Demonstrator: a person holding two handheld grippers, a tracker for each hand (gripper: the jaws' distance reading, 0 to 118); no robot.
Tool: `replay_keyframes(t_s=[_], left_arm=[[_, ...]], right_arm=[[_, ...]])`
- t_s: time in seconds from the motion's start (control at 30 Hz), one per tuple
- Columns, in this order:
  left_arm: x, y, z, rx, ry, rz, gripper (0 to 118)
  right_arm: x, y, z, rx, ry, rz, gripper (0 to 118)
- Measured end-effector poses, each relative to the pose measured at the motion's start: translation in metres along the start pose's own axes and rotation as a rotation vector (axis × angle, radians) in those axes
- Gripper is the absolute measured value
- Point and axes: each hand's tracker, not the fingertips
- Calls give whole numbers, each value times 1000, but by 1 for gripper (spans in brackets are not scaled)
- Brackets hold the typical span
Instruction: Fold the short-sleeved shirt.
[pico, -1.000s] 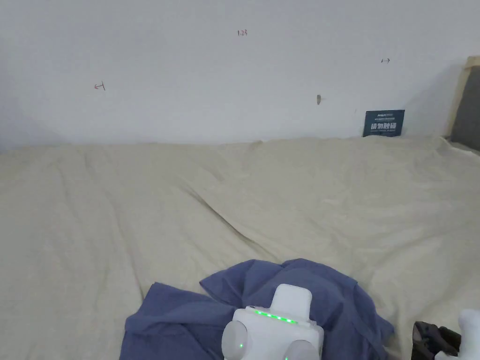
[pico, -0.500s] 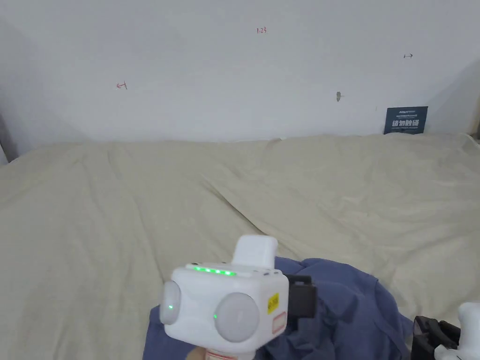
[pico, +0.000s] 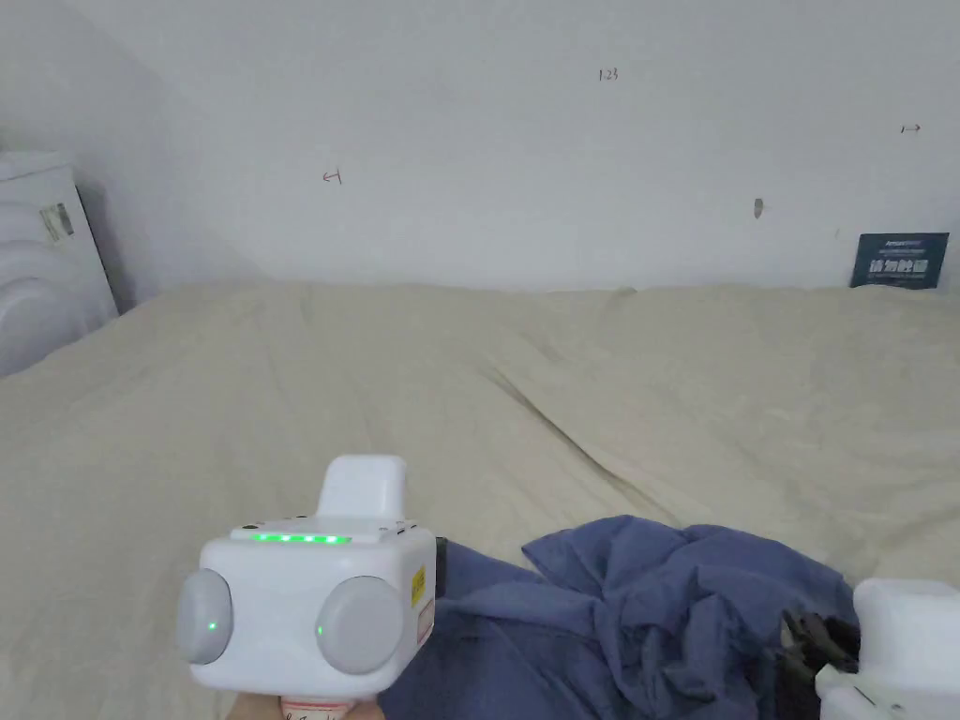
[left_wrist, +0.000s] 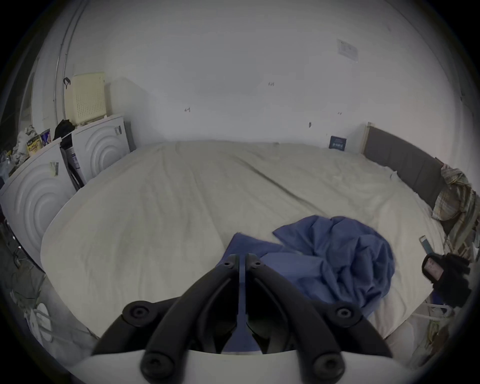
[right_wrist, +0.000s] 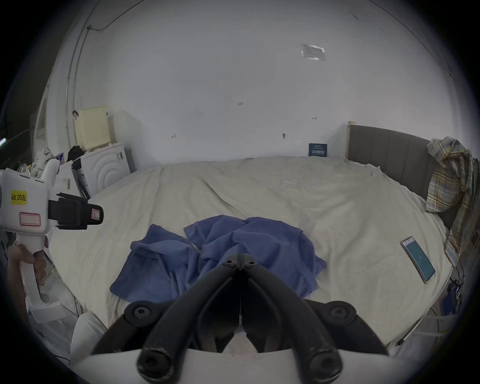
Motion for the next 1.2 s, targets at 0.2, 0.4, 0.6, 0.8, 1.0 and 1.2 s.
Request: replay_keyframes(t_s=[0.2, 0.4, 0.6, 0.8, 1.0, 1.2], left_arm=[[-14, 6, -36, -64, -101, 43, 0], [-17, 33, -91, -122, -76, 26, 0], [-10, 53, -148, -196, -102, 35, 0], [-11, 49, -206, -356, -158, 35, 115], [-14, 40, -230, -400, -125, 83, 114], [11, 23, -220, -371, -30, -47, 74]], right_arm=[[-5, 6, -10, -11, 22, 20, 0], [0, 10, -31, -35, -12, 47, 0], [9, 16, -56, -64, -29, 37, 0], [17, 12, -73, -97, -45, 34, 0], [25, 5, -87, -138, -60, 31, 0], [31, 5, -94, -159, -57, 12, 0]])
